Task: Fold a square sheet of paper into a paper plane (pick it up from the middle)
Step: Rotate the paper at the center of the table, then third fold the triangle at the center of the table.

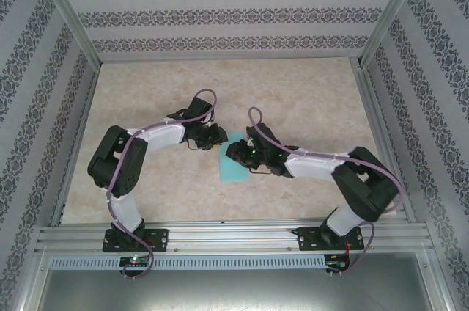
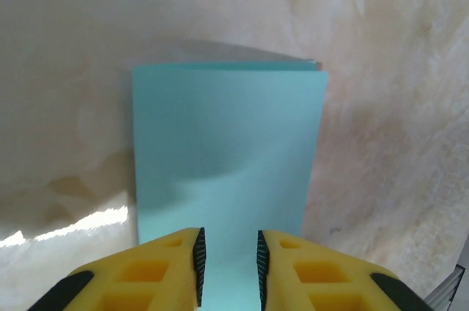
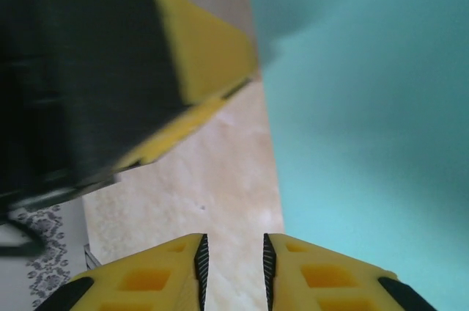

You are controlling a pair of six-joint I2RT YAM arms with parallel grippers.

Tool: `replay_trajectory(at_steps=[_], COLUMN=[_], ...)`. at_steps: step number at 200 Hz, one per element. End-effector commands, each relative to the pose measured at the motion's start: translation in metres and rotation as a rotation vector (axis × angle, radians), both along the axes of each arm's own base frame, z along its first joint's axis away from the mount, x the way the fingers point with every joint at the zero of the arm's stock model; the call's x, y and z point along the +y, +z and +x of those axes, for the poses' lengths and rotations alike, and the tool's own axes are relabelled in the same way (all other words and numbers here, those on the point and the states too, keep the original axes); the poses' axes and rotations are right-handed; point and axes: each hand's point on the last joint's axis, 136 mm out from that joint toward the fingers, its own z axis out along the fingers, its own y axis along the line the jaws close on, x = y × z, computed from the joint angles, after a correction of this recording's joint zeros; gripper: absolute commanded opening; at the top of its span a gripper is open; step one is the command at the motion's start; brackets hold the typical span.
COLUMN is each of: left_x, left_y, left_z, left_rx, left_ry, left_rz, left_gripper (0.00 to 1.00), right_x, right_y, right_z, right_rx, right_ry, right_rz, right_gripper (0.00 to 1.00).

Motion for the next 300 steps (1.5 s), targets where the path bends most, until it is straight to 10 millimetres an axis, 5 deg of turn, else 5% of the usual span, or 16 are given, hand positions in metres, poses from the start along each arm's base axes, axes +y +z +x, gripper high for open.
replay_trajectory(at_steps=[1,40,162,300], left_x=[-0.006,0.000,0.013,0.003], left_y=[-0.002,-0.012,-0.045,-0.031], left_z=[0.005,0.007,-0.007,-0.007], left_rx=[-0.004,0.006,0.075,0.035], left_ry=[-0.039,-0.035,-0.038,-0.104], left_rz=[0.016,0.066,0.122,0.070], left_gripper=[0.27,0.25,0.24,0.26], right_x=[-0.039,-0.057,-0.040,-0.026], right_y=[-0.025,-0.035,-0.058,-0.044], right_z=[-0.008,-0.010,-0.012,0.016], right_rx=[0.028,0.080,0.169,0.145], right_ry=[-0.011,-0.016,0.052,0.087], right_rz=[-0.147,-0.139,-0.094,0.033], right_gripper=[0.31,0.34,0.37,0.33])
